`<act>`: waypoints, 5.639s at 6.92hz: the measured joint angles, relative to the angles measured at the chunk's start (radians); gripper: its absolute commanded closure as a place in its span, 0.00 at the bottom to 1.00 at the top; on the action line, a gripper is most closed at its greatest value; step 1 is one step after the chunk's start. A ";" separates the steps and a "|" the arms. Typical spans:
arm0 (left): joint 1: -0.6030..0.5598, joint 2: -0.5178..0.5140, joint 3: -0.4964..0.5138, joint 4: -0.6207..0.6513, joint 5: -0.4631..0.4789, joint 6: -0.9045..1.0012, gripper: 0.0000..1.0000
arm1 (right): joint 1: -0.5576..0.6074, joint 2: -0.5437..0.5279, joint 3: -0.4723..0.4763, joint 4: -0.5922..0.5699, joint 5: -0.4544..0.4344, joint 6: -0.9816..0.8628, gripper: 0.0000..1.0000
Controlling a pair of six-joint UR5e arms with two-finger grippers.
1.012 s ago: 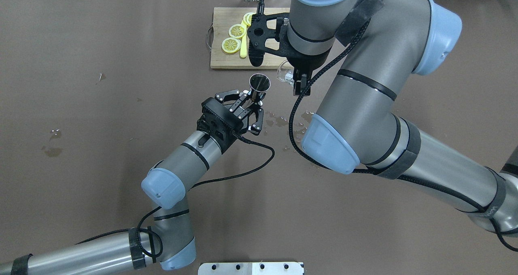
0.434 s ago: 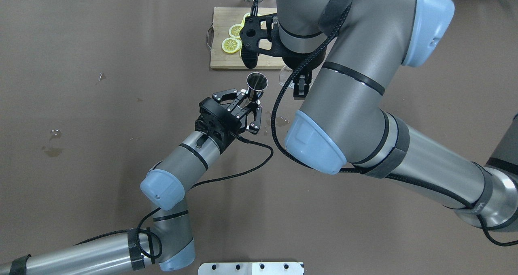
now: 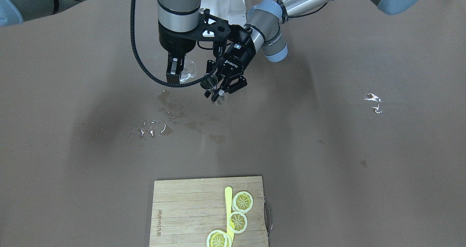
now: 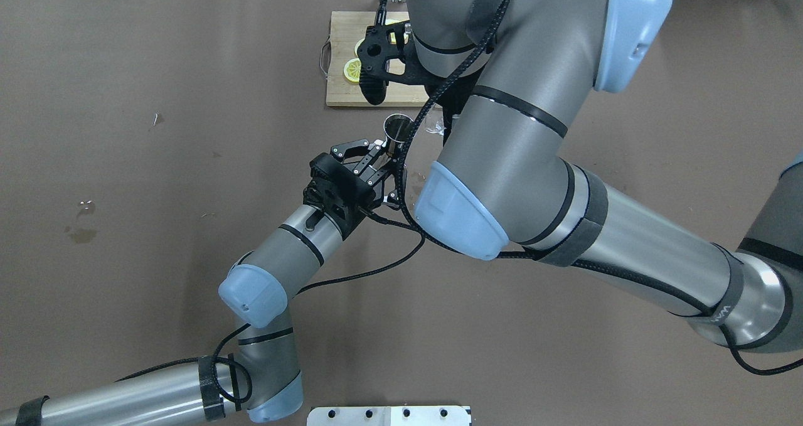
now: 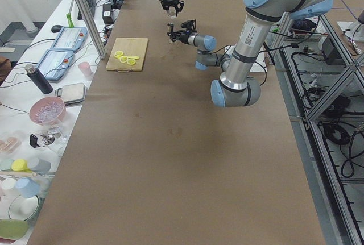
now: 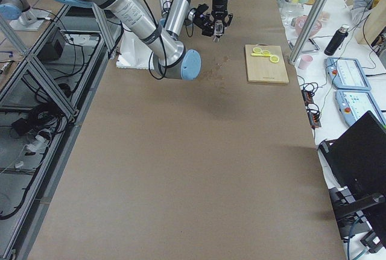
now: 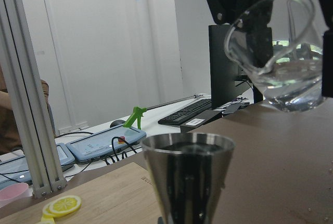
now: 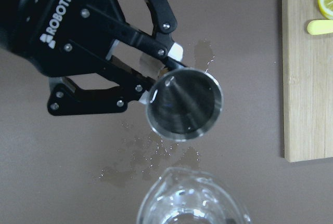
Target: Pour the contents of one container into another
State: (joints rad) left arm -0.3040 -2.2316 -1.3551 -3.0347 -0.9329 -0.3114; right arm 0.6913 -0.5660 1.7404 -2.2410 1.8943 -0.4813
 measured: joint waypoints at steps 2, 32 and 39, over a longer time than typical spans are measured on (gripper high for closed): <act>0.006 -0.005 0.000 0.000 0.000 0.000 1.00 | -0.006 0.022 -0.033 -0.007 0.000 0.000 1.00; 0.012 -0.005 -0.002 -0.015 0.002 0.002 1.00 | -0.012 0.260 -0.362 -0.339 0.001 -0.088 1.00; 0.013 -0.001 -0.002 -0.031 0.002 0.002 1.00 | -0.011 0.272 -0.388 -0.339 0.002 -0.088 1.00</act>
State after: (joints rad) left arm -0.2914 -2.2327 -1.3576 -3.0656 -0.9311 -0.3098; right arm 0.6805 -0.2941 1.3528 -2.5802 1.8960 -0.5694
